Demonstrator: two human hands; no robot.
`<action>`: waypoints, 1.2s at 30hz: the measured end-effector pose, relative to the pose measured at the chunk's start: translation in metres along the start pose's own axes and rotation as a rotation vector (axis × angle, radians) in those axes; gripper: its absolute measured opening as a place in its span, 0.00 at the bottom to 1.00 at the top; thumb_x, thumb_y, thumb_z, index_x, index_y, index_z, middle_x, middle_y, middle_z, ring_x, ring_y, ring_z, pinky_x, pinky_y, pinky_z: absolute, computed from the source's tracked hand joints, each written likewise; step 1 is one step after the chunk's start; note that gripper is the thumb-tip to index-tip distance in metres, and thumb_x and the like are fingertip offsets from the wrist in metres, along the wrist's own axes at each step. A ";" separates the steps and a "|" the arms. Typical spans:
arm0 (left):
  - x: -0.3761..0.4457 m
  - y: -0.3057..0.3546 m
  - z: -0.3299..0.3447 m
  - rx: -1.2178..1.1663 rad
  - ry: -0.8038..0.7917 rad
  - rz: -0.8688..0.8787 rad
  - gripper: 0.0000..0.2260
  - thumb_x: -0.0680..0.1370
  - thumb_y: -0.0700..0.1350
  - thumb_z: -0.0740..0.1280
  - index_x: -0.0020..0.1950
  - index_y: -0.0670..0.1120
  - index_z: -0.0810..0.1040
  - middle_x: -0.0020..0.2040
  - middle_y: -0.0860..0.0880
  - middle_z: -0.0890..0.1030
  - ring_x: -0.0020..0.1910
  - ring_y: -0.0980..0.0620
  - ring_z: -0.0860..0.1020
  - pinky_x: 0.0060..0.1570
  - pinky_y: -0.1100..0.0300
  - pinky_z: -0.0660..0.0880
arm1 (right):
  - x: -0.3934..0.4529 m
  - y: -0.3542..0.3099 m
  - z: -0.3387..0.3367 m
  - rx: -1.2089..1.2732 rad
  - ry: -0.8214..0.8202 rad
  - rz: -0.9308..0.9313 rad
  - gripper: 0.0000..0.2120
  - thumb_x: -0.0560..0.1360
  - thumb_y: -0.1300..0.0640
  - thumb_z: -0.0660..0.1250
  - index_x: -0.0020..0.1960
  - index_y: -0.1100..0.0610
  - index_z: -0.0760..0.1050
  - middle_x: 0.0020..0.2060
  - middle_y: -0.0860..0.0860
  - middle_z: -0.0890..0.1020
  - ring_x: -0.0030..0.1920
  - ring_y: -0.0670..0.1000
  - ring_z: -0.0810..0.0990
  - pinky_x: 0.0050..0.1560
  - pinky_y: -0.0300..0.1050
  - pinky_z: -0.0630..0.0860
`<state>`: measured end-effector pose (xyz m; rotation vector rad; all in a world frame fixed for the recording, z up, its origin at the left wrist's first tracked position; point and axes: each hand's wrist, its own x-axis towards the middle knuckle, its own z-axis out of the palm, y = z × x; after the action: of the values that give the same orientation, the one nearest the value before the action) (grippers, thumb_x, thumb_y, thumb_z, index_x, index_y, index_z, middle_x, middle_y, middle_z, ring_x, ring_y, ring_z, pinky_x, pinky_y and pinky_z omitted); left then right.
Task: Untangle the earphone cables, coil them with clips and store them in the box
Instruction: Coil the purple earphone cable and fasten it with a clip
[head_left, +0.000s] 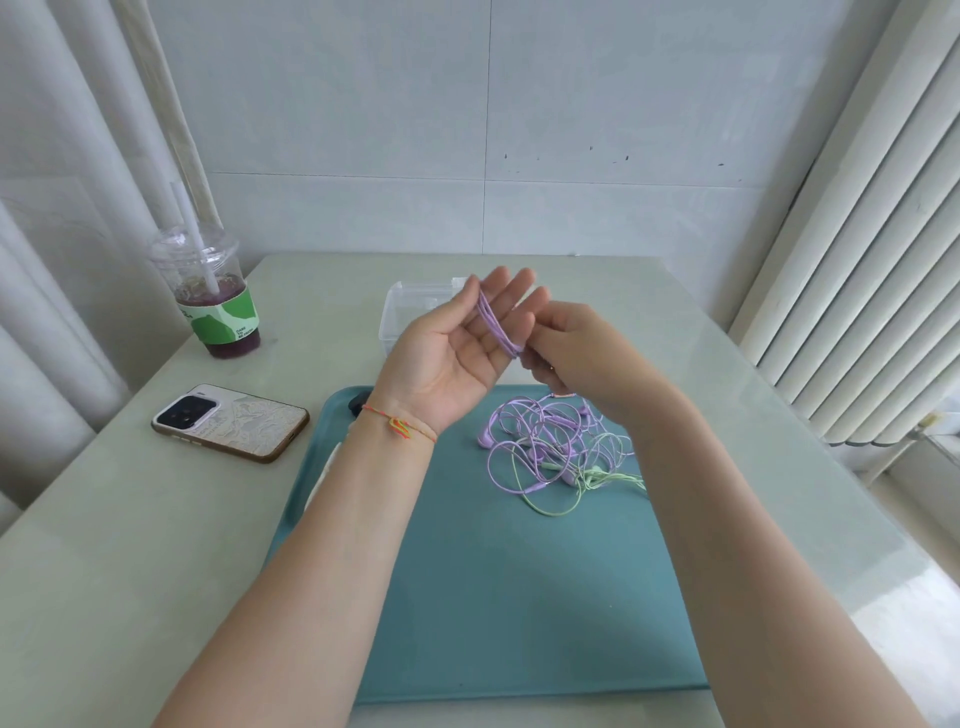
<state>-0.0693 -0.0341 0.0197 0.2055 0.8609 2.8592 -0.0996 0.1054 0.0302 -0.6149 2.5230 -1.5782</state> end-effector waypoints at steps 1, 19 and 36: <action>0.000 0.000 0.000 -0.014 0.010 0.029 0.14 0.82 0.43 0.59 0.49 0.38 0.82 0.55 0.40 0.83 0.55 0.41 0.82 0.56 0.53 0.78 | 0.000 0.000 0.001 -0.021 -0.014 0.012 0.13 0.79 0.61 0.57 0.37 0.59 0.73 0.24 0.48 0.74 0.22 0.45 0.66 0.25 0.37 0.64; 0.005 -0.012 -0.002 0.644 0.172 0.250 0.11 0.82 0.38 0.57 0.54 0.35 0.78 0.52 0.38 0.82 0.50 0.47 0.83 0.48 0.63 0.78 | -0.003 -0.003 0.003 -0.483 -0.188 0.082 0.10 0.74 0.57 0.65 0.46 0.65 0.79 0.30 0.55 0.81 0.22 0.44 0.74 0.26 0.33 0.67; 0.005 -0.003 -0.004 0.288 0.256 0.131 0.10 0.81 0.40 0.58 0.43 0.40 0.75 0.52 0.36 0.82 0.54 0.38 0.81 0.58 0.51 0.77 | 0.001 0.002 0.015 -0.444 0.029 -0.012 0.12 0.73 0.58 0.67 0.44 0.68 0.78 0.33 0.64 0.75 0.30 0.52 0.69 0.33 0.45 0.70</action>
<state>-0.0746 -0.0335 0.0151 -0.0789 1.3569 2.9112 -0.0972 0.0935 0.0216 -0.6508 2.9156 -1.0328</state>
